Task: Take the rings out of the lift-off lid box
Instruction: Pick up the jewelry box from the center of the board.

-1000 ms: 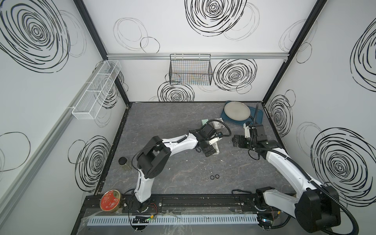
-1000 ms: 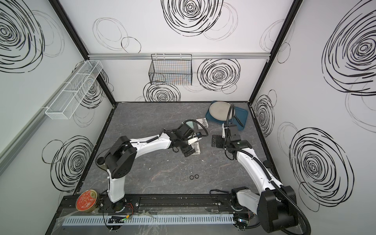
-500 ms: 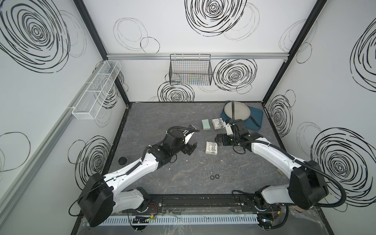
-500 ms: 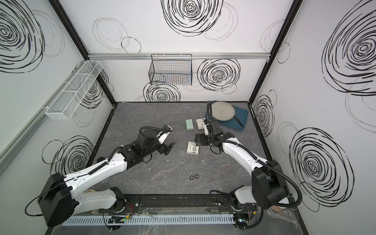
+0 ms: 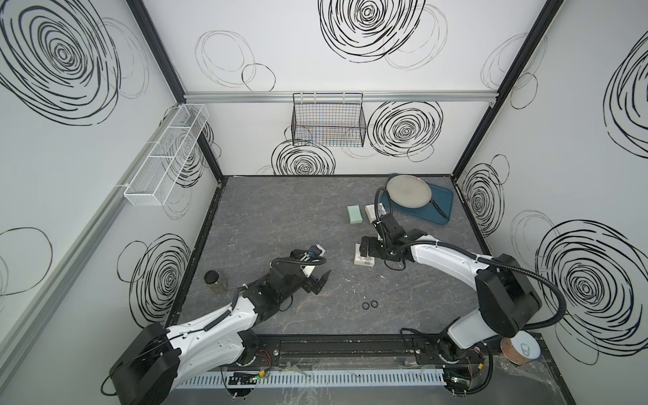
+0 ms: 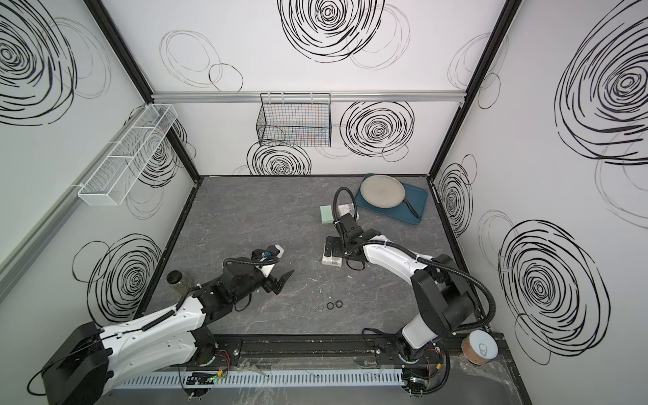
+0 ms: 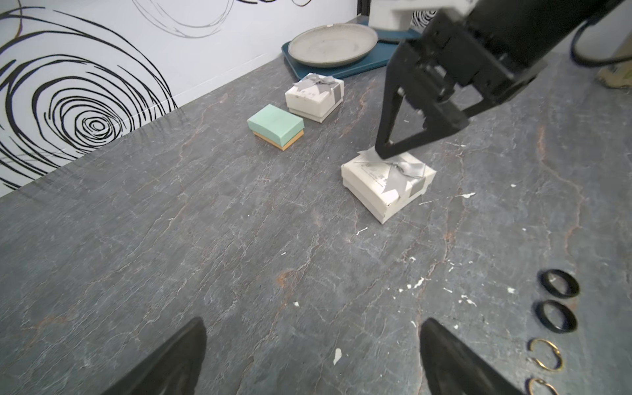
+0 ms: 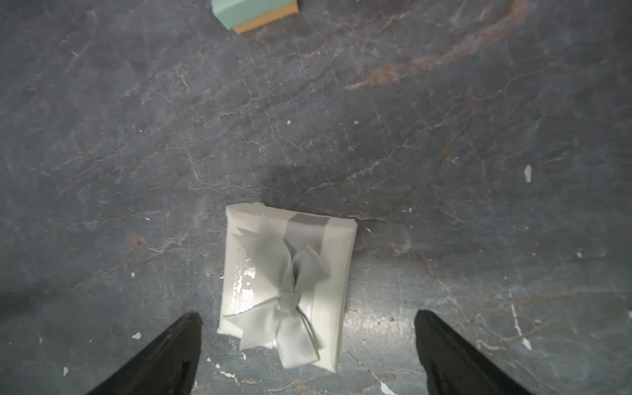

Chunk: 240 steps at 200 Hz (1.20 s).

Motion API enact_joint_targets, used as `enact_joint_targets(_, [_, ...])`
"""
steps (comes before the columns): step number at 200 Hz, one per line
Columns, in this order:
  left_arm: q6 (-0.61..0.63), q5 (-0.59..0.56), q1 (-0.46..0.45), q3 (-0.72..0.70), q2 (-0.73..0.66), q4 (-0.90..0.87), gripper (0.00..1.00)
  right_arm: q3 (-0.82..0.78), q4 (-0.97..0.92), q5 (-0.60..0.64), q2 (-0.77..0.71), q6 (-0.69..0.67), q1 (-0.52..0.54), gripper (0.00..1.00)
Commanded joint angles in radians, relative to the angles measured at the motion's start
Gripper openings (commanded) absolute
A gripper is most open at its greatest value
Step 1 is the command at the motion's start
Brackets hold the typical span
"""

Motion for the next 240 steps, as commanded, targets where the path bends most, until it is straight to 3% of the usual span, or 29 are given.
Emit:
enact_joint_targets(1, [0.003,0.055,-0.007,-0.015,0.03,0.129,1.0,0.076,-0.026,0.04,0.053,0.064,0.026,1.0])
enact_joint_targets(139, [0.024,0.106,-0.004,-0.028,0.1,0.186,1.0,0.214,-0.113,0.085,0.266,0.064,0.054,1.0])
enact_joint_targets(240, [0.028,0.102,-0.003,-0.009,0.109,0.168,1.0,0.204,-0.087,0.048,0.279,0.027,0.055,0.81])
